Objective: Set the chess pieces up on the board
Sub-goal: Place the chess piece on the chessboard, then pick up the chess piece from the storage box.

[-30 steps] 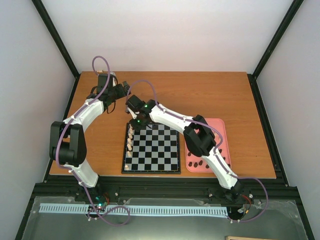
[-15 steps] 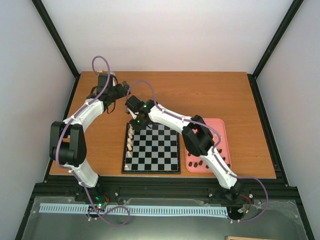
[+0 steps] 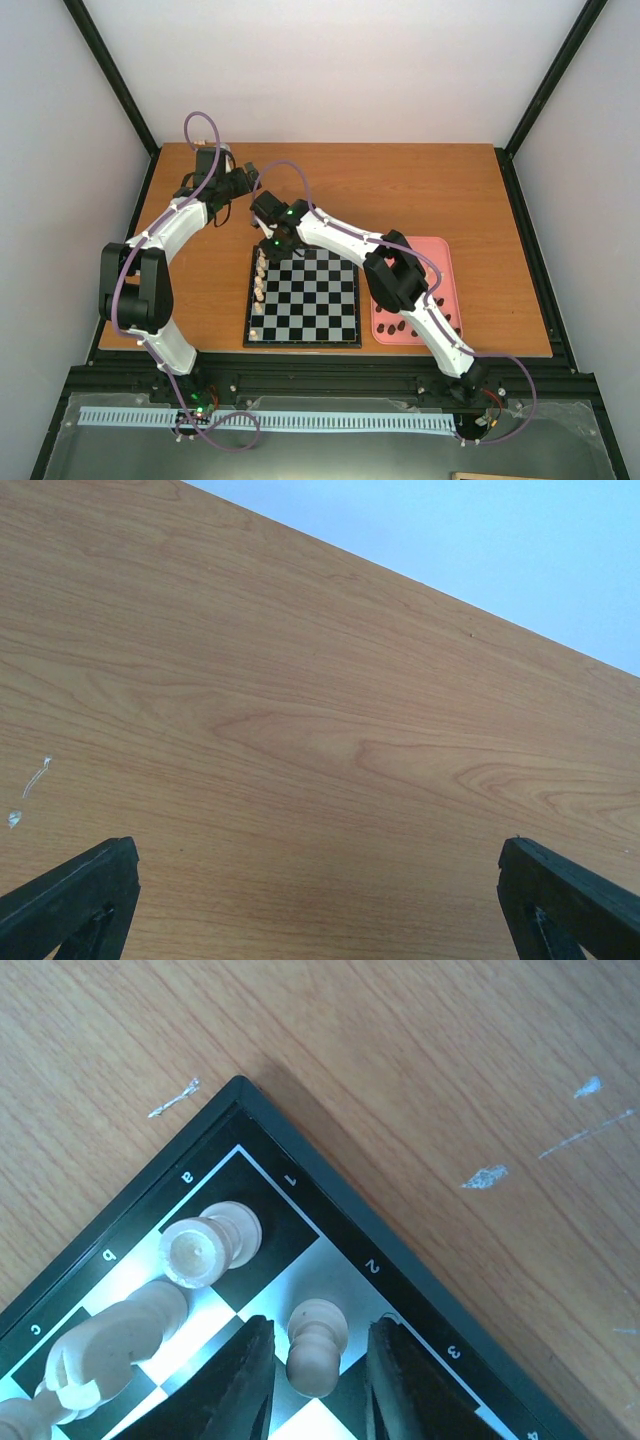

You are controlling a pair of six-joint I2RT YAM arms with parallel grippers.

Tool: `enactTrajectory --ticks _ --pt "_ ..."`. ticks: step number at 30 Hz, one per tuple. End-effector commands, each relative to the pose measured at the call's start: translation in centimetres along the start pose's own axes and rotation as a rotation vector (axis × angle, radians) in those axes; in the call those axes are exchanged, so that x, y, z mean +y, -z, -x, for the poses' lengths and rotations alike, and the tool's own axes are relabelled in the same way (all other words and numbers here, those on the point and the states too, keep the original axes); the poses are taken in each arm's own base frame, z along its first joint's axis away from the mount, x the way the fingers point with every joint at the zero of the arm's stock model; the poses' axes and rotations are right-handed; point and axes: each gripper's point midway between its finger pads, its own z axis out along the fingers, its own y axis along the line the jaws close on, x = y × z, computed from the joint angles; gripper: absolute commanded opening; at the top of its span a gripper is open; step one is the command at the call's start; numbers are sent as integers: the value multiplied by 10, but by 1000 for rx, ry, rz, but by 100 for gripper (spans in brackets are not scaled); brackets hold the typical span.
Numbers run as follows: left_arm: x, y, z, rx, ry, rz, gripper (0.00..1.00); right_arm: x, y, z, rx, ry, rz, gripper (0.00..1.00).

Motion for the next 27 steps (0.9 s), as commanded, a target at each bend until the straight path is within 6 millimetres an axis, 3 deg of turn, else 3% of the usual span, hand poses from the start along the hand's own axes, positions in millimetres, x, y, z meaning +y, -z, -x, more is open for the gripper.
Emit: enactTrajectory --ticks 1,7,13,18,22,23,24,27 --pt "-8 11 15 -42 -24 -13 100 1 4 3 -7 12 -9 29" --pt "-9 10 15 -40 -24 -15 100 -1 26 8 -67 11 -19 40" --pt "-8 10 16 -41 -24 -14 100 -14 72 10 -151 -1 -96 48" --pt "-7 10 15 -39 -24 -8 100 -21 106 -5 -204 -13 -127 59" --pt "-8 12 17 -45 -27 -7 100 -54 128 -38 -211 -77 -238 84" --pt "-8 13 17 -47 -27 -7 100 -64 133 -48 -208 -106 -251 86" --pt "-7 13 17 -48 -29 -7 100 -76 135 -62 -199 -138 -270 98" --pt "-8 15 16 -50 -29 -14 100 -110 141 -106 -175 -232 -339 100"
